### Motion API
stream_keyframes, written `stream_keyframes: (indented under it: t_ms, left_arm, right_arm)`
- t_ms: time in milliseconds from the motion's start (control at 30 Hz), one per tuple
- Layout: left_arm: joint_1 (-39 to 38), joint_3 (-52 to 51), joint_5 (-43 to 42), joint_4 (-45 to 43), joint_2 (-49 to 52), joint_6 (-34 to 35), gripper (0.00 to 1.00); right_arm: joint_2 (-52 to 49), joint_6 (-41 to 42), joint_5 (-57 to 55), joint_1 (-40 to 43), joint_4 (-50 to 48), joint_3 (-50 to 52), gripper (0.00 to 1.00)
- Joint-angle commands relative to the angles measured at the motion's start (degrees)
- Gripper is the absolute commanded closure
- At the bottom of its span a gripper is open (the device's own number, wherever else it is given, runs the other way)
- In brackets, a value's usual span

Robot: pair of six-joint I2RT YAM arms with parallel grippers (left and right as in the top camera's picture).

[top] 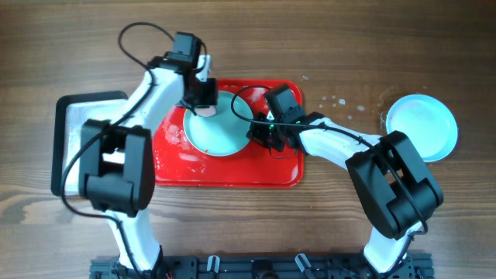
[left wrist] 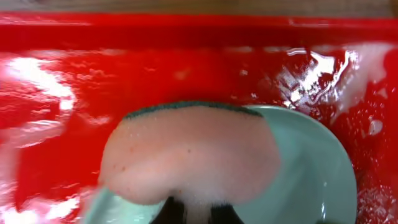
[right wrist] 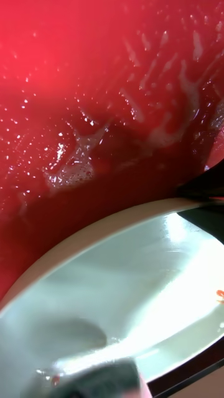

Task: Clean dirty plates on tray and stack at the side
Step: 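Keep scrubbing the plate toward its rim with the sponge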

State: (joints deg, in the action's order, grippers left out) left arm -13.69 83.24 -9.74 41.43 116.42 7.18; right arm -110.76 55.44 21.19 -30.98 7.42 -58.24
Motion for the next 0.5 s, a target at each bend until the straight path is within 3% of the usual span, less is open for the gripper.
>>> stream_keyframes:
  t_ms: [0,100,267,367,467]
  left_arm:
    - [-2.86,0.66,0.04,1.88,4.59,-0.96,0.96]
    - [-3.19,0.61,6.12,7.23,8.28,-0.90,0.96]
    - [0.92,0.63,8.07,11.56,10.01,2.03,0.96]
    - [5.75,1.44,4.70,13.73,9.99,7.08,0.96]
    - [10.23,2.75,-1.05,18.34,9.94,7.06,0.96]
  right_arm:
    - [-3.26,0.00,-1.86,0.20,1.18,1.88,0.96]
    - [-3.26,-0.15,-1.79,0.17,1.18,1.88,0.96]
    - [-3.26,-0.15,-1.64,0.17,1.16,1.88,0.96]
    - [-3.26,-0.15,-1.64,0.20,1.16,1.88,0.96]
    - [-3.26,-0.13,-1.64,0.17,1.16,1.88,0.96]
